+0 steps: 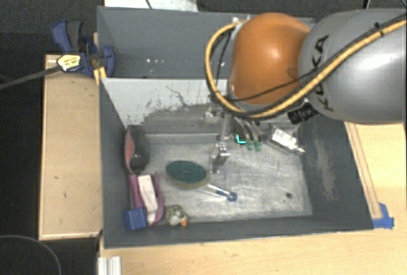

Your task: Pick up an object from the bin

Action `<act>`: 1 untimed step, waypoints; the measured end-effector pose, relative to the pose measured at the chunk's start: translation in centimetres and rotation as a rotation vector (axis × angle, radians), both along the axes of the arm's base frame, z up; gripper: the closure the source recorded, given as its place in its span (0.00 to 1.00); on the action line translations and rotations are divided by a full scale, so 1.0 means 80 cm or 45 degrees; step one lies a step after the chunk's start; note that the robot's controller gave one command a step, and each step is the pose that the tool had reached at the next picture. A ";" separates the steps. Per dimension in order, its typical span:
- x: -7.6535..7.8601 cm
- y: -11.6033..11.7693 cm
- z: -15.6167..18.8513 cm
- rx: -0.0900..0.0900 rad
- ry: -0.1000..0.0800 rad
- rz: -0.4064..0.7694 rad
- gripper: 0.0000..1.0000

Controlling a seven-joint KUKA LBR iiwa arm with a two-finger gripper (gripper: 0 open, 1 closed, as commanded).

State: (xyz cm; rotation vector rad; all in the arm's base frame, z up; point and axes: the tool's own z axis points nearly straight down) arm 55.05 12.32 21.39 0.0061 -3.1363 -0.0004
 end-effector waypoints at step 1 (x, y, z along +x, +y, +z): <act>-0.002 -0.028 -0.146 -0.002 0.001 0.052 0.00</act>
Offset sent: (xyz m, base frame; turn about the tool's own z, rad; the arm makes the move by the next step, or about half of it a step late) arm -0.0003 -0.0212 -0.1126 -0.0427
